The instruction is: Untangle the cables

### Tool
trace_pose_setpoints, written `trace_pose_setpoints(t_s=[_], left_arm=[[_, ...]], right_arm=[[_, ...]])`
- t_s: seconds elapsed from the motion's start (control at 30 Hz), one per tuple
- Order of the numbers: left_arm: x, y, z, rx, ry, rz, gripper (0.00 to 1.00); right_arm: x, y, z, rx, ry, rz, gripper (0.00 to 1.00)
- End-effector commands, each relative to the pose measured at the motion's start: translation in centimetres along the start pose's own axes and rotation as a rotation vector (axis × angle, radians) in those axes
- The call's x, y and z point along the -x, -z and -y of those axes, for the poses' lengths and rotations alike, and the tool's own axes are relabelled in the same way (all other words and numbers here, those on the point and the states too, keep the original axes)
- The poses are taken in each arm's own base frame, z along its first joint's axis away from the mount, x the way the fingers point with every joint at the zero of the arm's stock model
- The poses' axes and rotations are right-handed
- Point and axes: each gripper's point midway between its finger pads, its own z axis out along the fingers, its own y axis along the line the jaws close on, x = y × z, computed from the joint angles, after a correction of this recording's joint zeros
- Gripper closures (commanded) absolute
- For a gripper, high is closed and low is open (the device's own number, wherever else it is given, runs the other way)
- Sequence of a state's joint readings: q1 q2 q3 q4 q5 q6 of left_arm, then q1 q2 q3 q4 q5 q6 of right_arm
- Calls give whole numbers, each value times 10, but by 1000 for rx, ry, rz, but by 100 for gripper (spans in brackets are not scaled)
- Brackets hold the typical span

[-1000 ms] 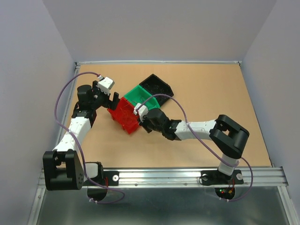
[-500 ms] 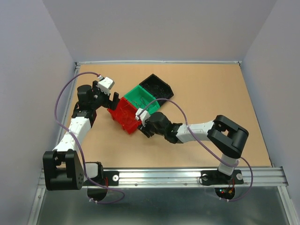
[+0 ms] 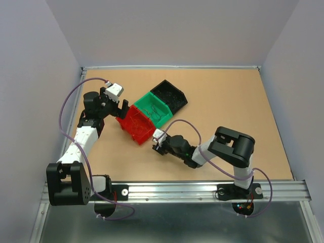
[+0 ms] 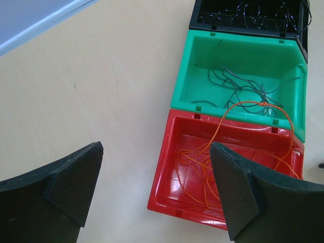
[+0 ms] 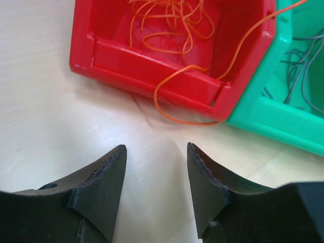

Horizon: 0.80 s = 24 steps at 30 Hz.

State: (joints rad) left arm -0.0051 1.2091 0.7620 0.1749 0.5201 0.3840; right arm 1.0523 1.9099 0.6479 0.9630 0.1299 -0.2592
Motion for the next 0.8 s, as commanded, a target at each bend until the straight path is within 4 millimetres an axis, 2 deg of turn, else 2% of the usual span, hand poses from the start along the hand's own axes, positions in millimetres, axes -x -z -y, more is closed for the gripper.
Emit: trace_pose_setpoints(t_s=[0.0, 0.07, 0.2, 0.7, 0.77], left_arm=[[24, 2, -5, 10, -40, 60, 1], [25, 2, -5, 12, -40, 61, 1], [25, 3, -5, 13, -42, 62, 1], [24, 1, -5, 9, -42, 59, 1], [24, 1, -5, 9, -41, 57, 1]], right_arm=[[7, 1, 12, -108, 68, 124, 44], [12, 0, 16, -133, 90, 159, 44], [7, -6, 21, -168, 102, 149, 46], [9, -27, 10, -134, 93, 171, 48], [9, -29, 11, -142, 92, 170, 51]])
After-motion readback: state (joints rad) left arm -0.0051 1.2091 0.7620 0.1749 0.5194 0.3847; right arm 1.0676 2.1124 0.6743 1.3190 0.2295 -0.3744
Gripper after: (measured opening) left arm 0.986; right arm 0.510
